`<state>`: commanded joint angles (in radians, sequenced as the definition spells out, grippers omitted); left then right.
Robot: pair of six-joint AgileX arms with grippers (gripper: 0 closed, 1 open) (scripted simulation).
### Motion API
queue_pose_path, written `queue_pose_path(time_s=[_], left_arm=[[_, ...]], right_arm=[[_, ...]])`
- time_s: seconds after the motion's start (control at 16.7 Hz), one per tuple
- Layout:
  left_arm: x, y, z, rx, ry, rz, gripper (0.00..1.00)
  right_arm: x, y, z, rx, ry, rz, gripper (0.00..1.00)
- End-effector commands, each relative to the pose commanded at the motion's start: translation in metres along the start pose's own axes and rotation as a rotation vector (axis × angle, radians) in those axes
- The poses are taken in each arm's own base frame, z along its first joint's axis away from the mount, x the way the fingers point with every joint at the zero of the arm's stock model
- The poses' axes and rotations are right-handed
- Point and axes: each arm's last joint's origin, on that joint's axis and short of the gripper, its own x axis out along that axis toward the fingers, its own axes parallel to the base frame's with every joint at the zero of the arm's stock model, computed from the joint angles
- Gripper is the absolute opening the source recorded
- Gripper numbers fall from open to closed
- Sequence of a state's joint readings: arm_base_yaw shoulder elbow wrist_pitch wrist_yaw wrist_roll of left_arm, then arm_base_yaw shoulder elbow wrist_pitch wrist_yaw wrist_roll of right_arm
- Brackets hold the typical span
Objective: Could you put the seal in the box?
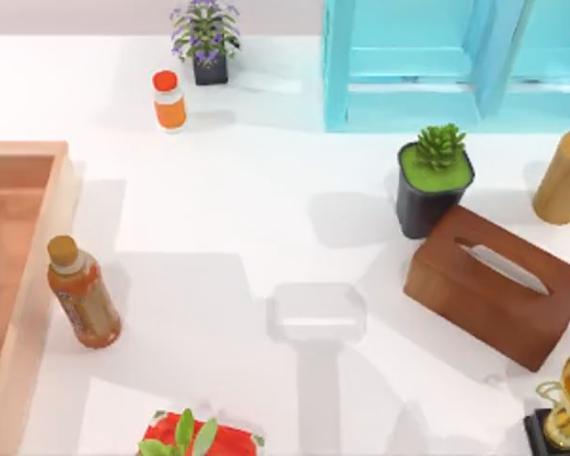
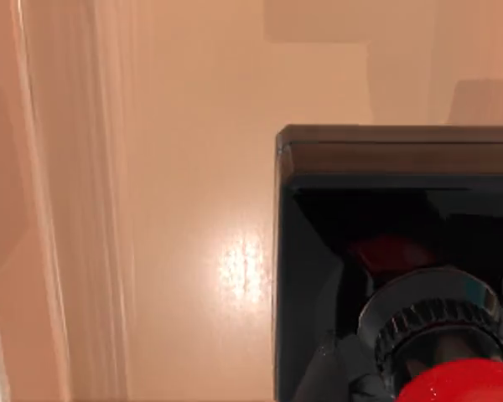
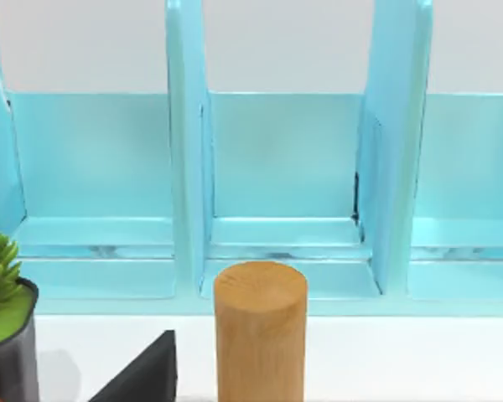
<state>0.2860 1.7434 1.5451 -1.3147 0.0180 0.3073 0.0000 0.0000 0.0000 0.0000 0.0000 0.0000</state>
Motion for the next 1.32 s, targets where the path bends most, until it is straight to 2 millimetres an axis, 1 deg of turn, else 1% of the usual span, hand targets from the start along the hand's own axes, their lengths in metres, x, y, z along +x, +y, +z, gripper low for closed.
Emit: queue_pose_path(time_s=[0.24,0.36,0.54,1.32], left_arm=[[0.038,0.0,-0.002,0.001,-0.005,0.0,0.0],[0.045,0.0,-0.003,0.002,-0.005,0.0,0.0],[0.045,0.0,-0.003,0.002,-0.005,0.0,0.0],[0.045,0.0,-0.003,0.002,-0.005,0.0,0.98]], right_arm=[[0.0,0.0,0.0,0.0,0.0,0.0,1.0],[0.0,0.0,0.0,0.0,0.0,0.0,1.0],[0.0,0.0,0.0,0.0,0.0,0.0,1.0],[0.0,0.0,0.0,0.0,0.0,0.0,1.0]])
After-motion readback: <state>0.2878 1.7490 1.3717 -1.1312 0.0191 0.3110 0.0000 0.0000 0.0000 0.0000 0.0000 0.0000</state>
